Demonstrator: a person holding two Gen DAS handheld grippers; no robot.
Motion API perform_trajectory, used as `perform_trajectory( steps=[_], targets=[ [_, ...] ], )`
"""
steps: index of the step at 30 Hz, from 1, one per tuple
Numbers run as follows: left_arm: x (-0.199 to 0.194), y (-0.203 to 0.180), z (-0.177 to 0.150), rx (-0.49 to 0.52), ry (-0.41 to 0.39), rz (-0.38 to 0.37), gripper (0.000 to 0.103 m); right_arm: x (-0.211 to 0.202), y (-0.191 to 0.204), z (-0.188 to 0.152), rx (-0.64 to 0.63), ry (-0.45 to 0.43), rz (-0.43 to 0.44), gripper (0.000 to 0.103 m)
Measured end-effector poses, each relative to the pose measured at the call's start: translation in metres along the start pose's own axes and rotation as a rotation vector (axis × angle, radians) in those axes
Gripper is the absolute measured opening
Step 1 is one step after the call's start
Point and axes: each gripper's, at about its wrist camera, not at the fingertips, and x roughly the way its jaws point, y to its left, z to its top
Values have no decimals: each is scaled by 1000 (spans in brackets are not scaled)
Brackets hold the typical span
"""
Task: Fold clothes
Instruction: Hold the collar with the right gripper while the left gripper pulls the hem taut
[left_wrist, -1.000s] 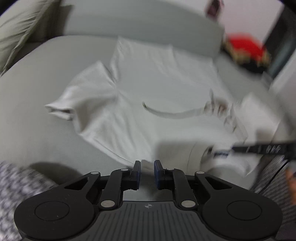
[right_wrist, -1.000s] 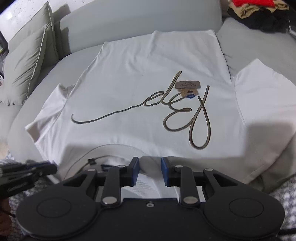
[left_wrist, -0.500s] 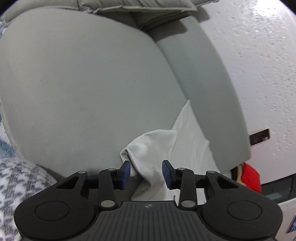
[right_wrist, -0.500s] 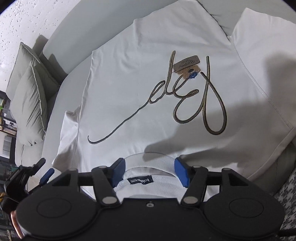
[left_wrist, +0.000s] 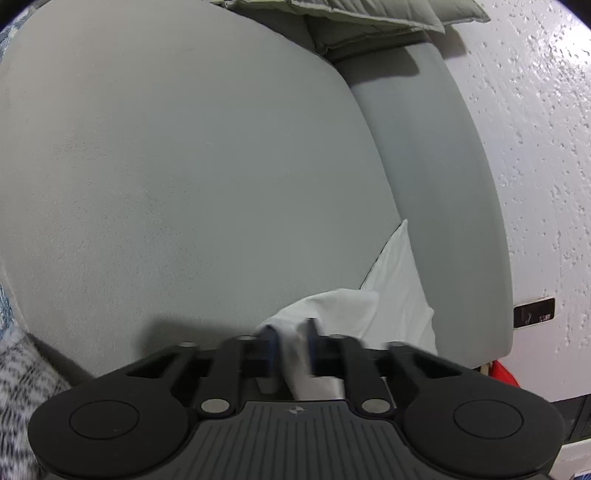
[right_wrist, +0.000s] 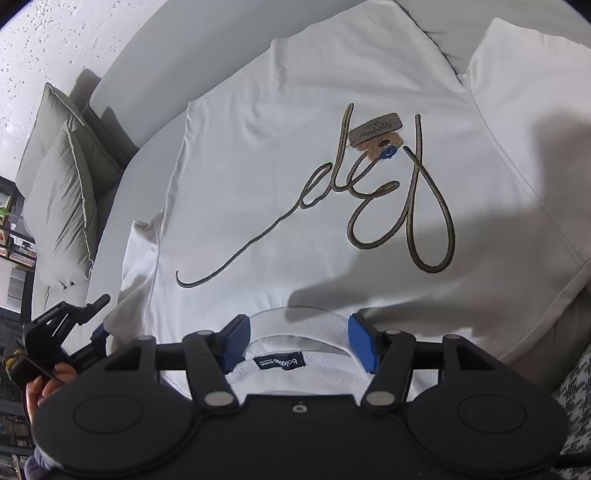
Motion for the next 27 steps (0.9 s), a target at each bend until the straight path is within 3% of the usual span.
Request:
perform_trajectory(
  steps=[3, 5, 13, 16, 17, 19, 21, 25, 27],
  targets=[
    [-9, -26, -6, 155, -84, 49, 0, -1, 0, -1, -7, -3, 3, 58],
    [-19, -56, -20, 346, -165, 69, 0, -2, 0, -1, -10, -5, 7, 57],
    [18, -99, -178, 1422, -177, 255, 0, -3, -7, -1, 13, -9, 40, 57],
    [33, -113, -240, 1832, -165, 327, 7, -3, -10, 0, 30, -7, 59, 57],
    [34, -115, -248, 1879, -158, 337, 13, -3, -12, 0, 35, -7, 66, 57],
    [28, -115, -242, 1830, -142, 334, 20, -3, -14, 0, 46, -6, 78, 57],
    [23, -115, -236, 1780, -126, 330, 36, -3, -16, 1, 57, -5, 91, 58],
    [-10, -117, -207, 1595, -89, 216, 38, -5, -22, 0, 89, -12, 122, 58],
    [-12, -118, -210, 1600, -102, 196, 39, -8, -25, -1, 111, -22, 141, 58]
  ],
)
